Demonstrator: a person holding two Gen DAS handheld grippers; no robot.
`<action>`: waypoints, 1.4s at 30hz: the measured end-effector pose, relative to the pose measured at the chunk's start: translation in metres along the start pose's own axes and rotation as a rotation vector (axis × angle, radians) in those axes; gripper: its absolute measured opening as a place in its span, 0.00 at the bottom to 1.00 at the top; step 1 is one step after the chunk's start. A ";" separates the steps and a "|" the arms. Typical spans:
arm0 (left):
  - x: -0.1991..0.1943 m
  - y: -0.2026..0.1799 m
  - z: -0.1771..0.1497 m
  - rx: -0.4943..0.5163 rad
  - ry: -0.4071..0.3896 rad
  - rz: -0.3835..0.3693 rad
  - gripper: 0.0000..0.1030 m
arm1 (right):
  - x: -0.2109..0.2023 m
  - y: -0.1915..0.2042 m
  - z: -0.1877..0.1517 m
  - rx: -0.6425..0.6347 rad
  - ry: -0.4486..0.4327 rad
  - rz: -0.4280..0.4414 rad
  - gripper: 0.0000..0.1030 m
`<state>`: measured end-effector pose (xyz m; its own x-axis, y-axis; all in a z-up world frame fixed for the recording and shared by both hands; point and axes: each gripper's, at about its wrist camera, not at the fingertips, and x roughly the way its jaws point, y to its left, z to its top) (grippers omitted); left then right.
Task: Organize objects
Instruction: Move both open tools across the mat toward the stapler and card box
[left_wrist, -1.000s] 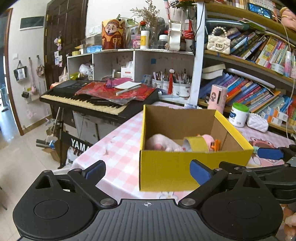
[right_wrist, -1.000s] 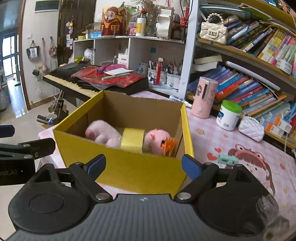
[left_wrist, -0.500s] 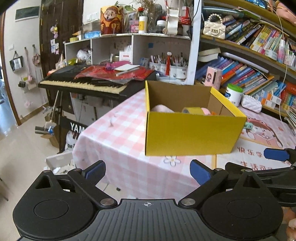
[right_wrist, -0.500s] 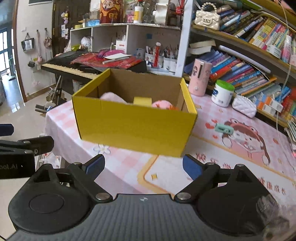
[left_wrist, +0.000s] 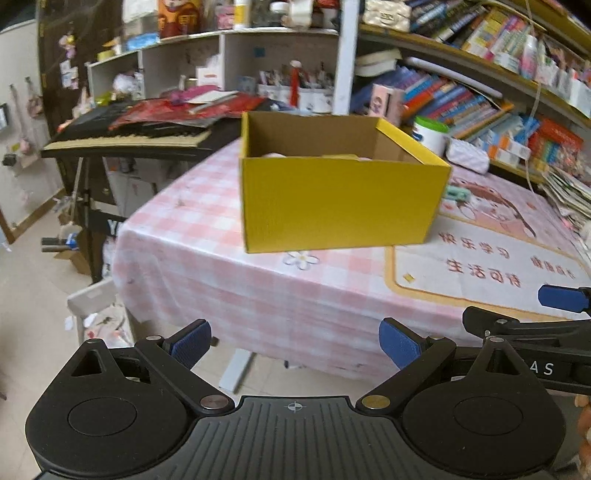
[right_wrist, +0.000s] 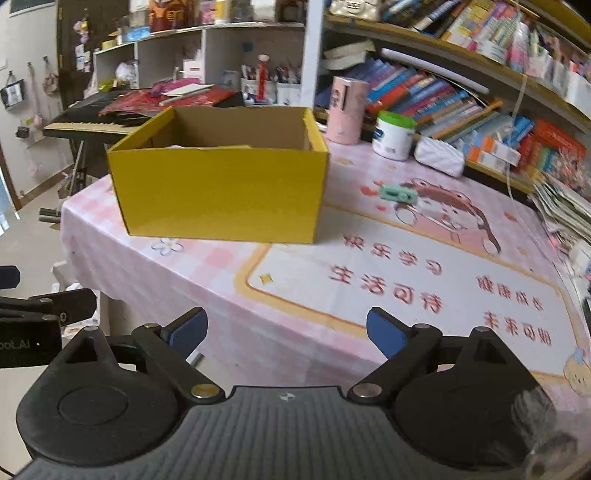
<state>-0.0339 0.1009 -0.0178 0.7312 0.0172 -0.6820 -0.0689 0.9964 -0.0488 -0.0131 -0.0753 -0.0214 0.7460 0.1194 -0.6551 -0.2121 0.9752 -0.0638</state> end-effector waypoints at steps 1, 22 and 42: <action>0.001 -0.004 0.000 0.011 0.003 -0.009 0.96 | -0.001 -0.003 -0.002 0.009 0.003 -0.010 0.91; 0.038 -0.091 0.014 0.168 0.057 -0.202 0.96 | -0.004 -0.089 -0.022 0.163 0.067 -0.199 0.92; 0.086 -0.163 0.060 0.195 0.029 -0.227 0.96 | 0.047 -0.165 0.013 0.186 0.066 -0.194 0.92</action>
<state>0.0813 -0.0548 -0.0247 0.6933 -0.2070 -0.6902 0.2273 0.9718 -0.0632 0.0648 -0.2280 -0.0319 0.7171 -0.0794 -0.6924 0.0551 0.9968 -0.0573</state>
